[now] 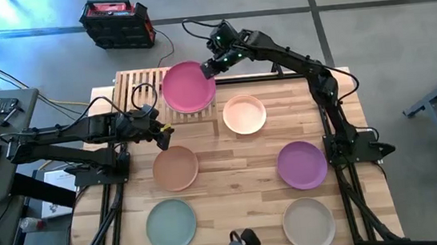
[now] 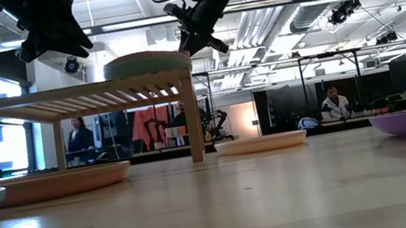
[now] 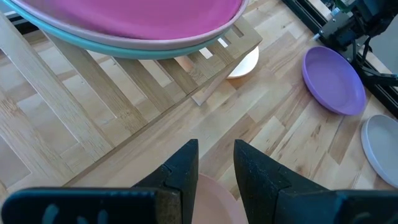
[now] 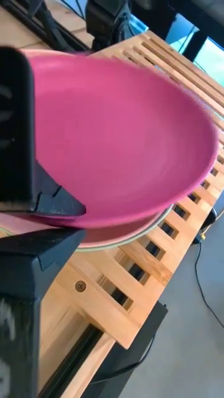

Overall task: Place and stack plates onto a shelf
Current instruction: Stack the pink plate on top of the brown plate on the shelf, then stack the brown plate on top of the pink plate on the shelf

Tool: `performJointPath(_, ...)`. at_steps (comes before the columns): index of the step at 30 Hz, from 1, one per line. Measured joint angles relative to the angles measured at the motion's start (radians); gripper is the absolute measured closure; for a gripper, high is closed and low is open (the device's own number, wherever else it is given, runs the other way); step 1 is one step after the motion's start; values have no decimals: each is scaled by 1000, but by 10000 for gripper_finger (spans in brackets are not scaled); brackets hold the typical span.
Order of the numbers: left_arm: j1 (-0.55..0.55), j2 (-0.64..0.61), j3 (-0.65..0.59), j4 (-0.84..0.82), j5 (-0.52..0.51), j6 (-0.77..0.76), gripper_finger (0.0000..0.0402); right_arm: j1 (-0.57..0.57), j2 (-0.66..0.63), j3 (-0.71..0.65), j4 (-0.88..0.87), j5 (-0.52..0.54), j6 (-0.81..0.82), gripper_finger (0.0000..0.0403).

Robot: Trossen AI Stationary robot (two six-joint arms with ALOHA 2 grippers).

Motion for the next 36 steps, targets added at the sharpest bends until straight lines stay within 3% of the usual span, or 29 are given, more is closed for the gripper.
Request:
performJointPath(7,0,0,0,0,0,0,312,6,0,0,0,22,-4,328)
performJointPath(13,0,0,0,-1,0,0,312,6,0,12,-19,0,-5,303)
performJointPath(26,0,0,0,-1,-1,0,312,5,-2,84,-124,-14,-15,295)
performJointPath(36,5,0,0,-5,-8,51,312,11,-6,84,-152,-192,15,295)
